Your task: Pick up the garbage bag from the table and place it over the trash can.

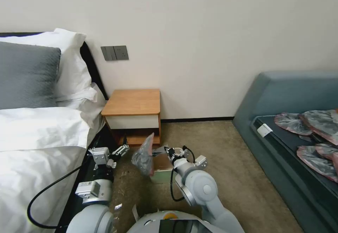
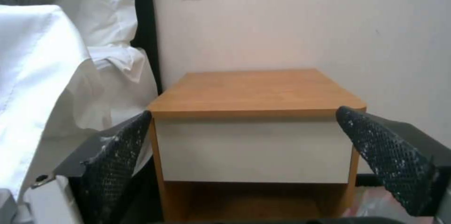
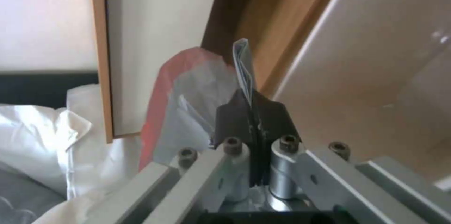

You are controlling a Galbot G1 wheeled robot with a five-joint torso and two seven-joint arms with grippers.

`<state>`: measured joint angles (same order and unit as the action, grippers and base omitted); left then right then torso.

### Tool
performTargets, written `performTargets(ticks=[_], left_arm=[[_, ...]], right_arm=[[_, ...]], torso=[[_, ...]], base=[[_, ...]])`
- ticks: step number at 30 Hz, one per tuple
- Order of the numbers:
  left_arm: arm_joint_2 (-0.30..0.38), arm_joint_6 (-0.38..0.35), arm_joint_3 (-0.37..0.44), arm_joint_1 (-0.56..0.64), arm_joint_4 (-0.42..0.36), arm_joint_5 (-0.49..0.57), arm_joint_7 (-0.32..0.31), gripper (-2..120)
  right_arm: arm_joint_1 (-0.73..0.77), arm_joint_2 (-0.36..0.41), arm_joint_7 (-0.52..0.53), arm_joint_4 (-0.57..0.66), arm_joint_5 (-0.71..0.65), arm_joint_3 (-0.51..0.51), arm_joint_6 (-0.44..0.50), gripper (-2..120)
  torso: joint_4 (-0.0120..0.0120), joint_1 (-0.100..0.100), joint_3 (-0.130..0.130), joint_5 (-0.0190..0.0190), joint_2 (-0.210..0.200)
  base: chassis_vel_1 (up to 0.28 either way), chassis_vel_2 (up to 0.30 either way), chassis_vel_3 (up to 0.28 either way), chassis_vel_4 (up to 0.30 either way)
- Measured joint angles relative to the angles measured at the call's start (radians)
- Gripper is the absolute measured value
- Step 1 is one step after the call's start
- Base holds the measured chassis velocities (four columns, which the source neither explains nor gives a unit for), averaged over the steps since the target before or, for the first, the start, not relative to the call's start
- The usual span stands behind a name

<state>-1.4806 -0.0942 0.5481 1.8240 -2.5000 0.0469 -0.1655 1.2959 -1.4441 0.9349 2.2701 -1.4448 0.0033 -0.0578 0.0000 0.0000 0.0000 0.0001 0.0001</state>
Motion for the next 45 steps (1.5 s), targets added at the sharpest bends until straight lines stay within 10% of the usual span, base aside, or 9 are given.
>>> performTargets(ticks=[15,37,45], left_arm=[[0.008,0.002,-0.004,-0.015,0.0,0.004,0.001,100],[0.014,0.002,-0.023,-0.025,0.0,0.005,0.008,100],[0.021,0.0,-0.05,-0.012,0.001,-0.011,0.022,100]], right_arm=[[0.028,-0.003,0.007,-0.03,0.031,0.007,-0.018,3],[0.101,0.024,0.041,0.14,0.04,0.059,-0.045,87],[0.111,0.029,0.04,0.165,0.046,0.088,-0.063,100]], torso=[[0.0,0.0,0.0,-0.0001,0.0],[0.0,0.0,0.0,-0.0001,0.0],[0.0,0.0,0.0,-0.0001,0.0]], base=[[0.0,0.0,0.0,0.0],[0.0,0.0,0.0,0.0],[0.0,0.0,0.0,0.0]])
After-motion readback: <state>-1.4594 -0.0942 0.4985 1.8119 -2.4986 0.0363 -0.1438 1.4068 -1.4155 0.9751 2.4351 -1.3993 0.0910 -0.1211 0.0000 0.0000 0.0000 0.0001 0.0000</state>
